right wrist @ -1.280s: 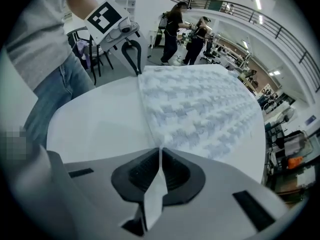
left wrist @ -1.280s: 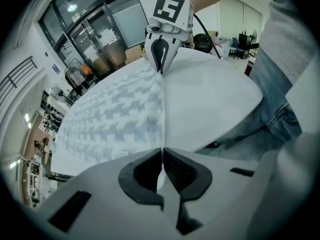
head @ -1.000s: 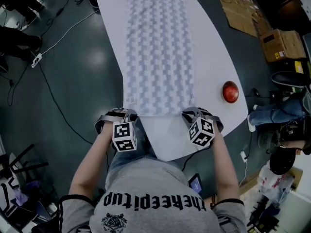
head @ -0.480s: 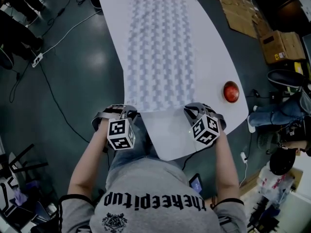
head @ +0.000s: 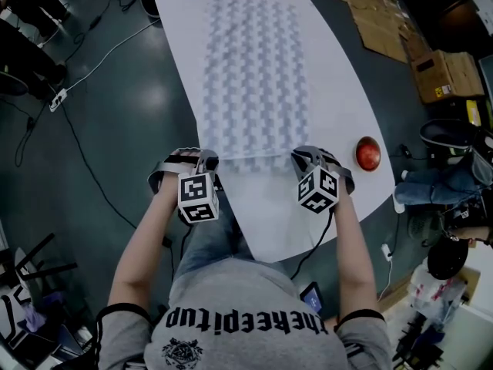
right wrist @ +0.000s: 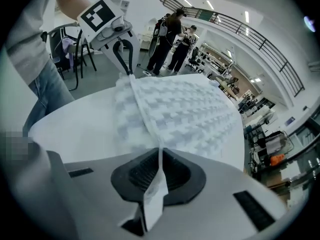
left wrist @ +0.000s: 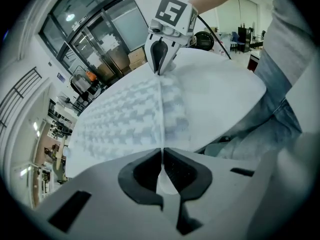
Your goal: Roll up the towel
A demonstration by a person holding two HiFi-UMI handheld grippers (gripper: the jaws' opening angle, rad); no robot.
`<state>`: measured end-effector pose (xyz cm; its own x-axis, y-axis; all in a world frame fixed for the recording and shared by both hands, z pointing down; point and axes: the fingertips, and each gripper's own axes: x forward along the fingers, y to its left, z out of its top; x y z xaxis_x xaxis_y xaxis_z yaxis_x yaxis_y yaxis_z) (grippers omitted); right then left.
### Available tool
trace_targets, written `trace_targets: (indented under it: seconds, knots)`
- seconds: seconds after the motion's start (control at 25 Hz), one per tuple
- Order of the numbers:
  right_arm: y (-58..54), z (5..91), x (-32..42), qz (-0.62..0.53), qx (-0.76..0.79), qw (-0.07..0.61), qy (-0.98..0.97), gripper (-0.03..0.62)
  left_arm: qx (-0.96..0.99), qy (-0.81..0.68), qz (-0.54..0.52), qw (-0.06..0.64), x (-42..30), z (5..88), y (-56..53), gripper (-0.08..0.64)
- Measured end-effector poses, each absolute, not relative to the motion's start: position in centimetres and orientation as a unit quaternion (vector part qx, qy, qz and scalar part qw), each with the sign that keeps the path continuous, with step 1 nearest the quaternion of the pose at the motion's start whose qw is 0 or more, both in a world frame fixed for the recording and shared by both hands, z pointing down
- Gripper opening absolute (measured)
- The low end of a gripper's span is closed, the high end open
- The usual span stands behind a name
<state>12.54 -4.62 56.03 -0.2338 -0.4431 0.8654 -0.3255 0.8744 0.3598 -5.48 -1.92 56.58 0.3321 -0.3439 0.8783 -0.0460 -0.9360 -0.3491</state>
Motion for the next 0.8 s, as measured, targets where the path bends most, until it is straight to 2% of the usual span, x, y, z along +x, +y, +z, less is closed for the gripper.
trace_targets:
  seconds: [0.24, 0.36, 0.44, 0.52, 0.68, 0.8]
  knots:
    - [-6.6, 57.2, 12.7, -0.058, 0.260, 0.579, -0.770, 0.034, -0.799, 0.132, -0.564, 0.161, -5.3, 56.9, -4.5, 0.026]
    - [-7.3, 57.5, 12.8, -0.052, 0.271, 0.576, -0.769, 0.074, -0.796, 0.146, -0.563, 0.168, -5.7, 57.2, -5.4, 0.035]
    - [-7.7, 57.3, 13.0, -0.048, 0.285, 0.568, -0.771, 0.101, -0.793, 0.160, -0.565, 0.163, -6.3, 57.4, -6.0, 0.066]
    - [-8.2, 56.6, 13.4, -0.046, 0.303, 0.555, -0.773, 0.104, -0.794, 0.179, -0.562, 0.150, -6.9, 57.1, -6.6, 0.086]
    - [-8.7, 54.8, 12.9, -0.046, 0.324, 0.520, -0.789, 0.104, -0.795, 0.204, -0.554, 0.139, -7.8, 56.0, -7.3, 0.085]
    - [-8.6, 54.3, 12.0, -0.061, 0.300, 0.517, -0.799, 0.104, -0.793, 0.198, -0.558, 0.144, -7.7, 55.8, -6.9, 0.085]
